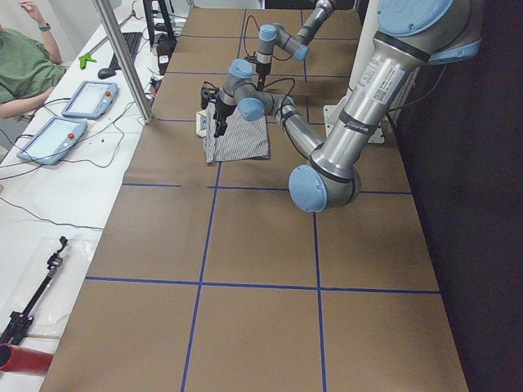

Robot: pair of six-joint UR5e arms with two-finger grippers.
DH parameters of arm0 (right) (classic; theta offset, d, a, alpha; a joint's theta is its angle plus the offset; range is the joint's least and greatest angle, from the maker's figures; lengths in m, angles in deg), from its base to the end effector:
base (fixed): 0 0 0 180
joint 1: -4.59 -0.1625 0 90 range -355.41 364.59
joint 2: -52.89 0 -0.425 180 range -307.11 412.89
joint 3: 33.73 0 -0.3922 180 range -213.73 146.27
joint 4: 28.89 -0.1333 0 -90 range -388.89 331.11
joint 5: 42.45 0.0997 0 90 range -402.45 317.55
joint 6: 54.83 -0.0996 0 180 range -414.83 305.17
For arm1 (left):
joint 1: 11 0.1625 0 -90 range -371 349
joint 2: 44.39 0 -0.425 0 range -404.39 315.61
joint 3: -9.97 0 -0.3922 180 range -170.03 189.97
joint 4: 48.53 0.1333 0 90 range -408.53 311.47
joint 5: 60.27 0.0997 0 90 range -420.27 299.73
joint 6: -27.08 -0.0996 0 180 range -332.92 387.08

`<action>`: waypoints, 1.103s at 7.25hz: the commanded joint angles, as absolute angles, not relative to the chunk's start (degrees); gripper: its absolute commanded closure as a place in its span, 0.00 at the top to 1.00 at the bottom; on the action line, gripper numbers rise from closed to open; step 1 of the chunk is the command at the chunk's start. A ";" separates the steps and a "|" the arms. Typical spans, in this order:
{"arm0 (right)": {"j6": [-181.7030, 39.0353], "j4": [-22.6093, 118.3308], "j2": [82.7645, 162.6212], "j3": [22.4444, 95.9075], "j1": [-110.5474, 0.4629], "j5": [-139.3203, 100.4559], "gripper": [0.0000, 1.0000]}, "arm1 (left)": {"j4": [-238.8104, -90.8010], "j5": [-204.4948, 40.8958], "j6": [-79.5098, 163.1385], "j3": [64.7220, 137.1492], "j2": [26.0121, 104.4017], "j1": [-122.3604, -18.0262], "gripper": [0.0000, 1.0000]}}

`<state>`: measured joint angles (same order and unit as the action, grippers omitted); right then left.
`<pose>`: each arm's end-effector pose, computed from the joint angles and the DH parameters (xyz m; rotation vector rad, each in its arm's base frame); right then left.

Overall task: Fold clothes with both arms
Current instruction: 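Grasp the shirt's side edge with the right gripper and drag it toward the robot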

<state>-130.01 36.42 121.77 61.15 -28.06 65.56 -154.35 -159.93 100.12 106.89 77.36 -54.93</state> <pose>-0.4853 -0.4327 0.3699 0.0844 -0.9213 0.1497 0.4000 -0.5472 0.2547 0.3484 0.9017 -0.3536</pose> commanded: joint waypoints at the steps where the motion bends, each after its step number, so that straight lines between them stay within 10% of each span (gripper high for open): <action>1: -129.80 36.42 121.88 61.28 -28.02 65.56 0.00 | -154.35 -159.93 100.12 106.91 77.34 -54.94 1.00; 5: -129.54 36.68 124.76 65.90 -28.89 68.62 0.00 | -154.43 -159.93 100.03 106.91 77.43 -54.86 1.00; 8: -130.06 36.94 143.96 83.54 -23.83 68.64 0.00 | -154.43 -159.93 100.12 107.88 77.43 -54.42 1.00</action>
<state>-129.73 36.91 136.16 76.47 -26.68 68.57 -154.43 -159.94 100.11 107.57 77.42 -54.66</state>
